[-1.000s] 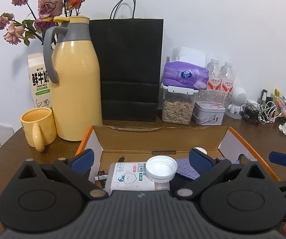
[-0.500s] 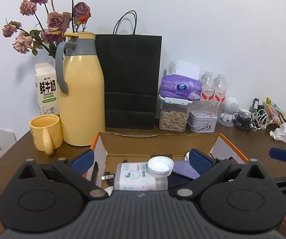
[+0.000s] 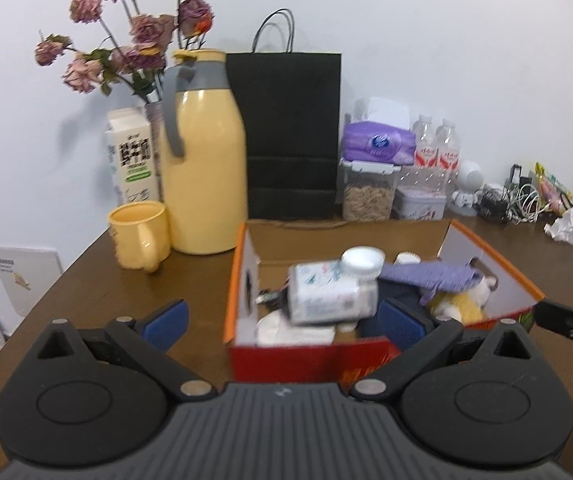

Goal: Organize objects
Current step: 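Withdraw both grippers from the box back over the table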

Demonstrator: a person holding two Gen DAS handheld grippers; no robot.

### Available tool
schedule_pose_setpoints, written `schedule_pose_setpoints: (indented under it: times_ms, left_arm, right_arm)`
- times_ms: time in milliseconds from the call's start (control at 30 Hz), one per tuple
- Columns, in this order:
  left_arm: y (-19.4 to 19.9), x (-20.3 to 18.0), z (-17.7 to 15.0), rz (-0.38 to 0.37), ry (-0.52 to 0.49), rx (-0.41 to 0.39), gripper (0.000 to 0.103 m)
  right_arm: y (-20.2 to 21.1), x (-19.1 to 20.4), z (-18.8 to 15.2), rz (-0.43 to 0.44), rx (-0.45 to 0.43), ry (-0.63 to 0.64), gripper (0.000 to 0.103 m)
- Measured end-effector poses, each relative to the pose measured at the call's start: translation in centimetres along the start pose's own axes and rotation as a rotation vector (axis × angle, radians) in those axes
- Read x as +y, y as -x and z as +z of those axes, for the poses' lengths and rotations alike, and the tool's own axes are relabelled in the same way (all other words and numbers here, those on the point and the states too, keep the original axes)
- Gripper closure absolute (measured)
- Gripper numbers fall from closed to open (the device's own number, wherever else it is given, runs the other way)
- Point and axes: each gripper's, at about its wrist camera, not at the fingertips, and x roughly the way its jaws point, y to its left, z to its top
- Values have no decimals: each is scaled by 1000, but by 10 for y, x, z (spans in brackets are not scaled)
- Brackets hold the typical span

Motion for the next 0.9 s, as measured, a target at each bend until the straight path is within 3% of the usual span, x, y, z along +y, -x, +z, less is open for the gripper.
schedule_pose_setpoints:
  times_ms: [433, 900]
  left_arm:
    - [37, 32, -40, 45, 17, 50, 0]
    - [59, 50, -71, 67, 78, 90, 0]
  right_arm:
    - [26, 7, -45, -11, 121, -7, 0]
    - [41, 33, -65, 42, 175, 21, 0]
